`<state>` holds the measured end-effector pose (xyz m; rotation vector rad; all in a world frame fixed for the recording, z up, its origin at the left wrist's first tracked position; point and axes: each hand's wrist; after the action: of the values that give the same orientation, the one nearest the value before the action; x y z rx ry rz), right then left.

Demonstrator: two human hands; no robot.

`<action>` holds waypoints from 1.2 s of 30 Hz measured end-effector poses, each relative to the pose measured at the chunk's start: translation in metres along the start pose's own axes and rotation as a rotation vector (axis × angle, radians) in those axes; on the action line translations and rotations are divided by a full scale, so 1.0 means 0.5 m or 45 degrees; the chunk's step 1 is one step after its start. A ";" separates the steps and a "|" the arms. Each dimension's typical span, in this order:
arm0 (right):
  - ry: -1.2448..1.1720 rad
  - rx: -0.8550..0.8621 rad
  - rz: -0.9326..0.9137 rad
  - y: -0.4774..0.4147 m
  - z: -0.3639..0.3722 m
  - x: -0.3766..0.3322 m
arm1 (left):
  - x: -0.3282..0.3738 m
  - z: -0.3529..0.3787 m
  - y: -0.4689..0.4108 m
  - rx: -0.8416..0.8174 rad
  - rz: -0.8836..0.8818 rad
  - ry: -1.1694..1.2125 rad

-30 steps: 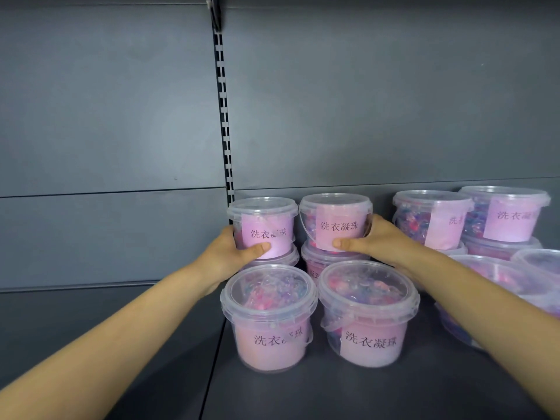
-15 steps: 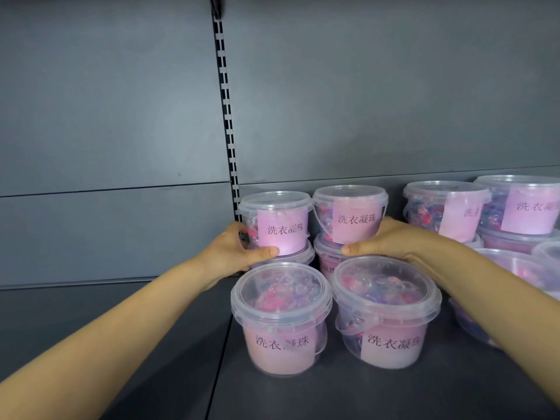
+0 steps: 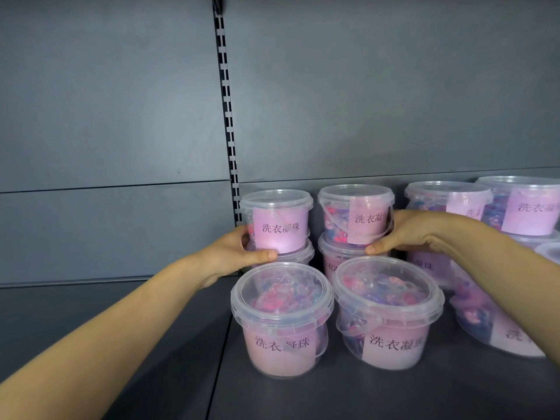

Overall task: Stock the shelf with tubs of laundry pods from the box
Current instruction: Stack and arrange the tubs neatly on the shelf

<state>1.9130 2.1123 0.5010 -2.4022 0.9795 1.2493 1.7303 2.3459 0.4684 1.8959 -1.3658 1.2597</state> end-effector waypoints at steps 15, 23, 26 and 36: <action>-0.005 0.185 -0.076 -0.022 0.044 0.024 | 0.014 0.026 -0.012 0.009 0.112 0.031; 0.034 -0.043 -0.068 0.008 0.003 0.000 | 0.011 0.010 -0.014 -0.004 0.060 -0.047; 0.015 -0.070 -0.074 0.018 -0.007 -0.002 | 0.008 0.004 -0.016 -0.031 0.053 -0.024; -0.496 0.362 -0.213 0.015 0.011 -0.006 | 0.010 0.015 -0.027 0.170 0.077 0.002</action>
<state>1.9032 2.1107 0.5004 -1.8890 0.7622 1.3442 1.7460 2.3428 0.4712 1.9544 -1.3781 1.4135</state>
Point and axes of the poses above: each hand's wrist, its own y-axis away from the middle knuckle, its own z-axis out of the palm, x = y × z, and after that the axes turned 3 degrees about y, right-handed
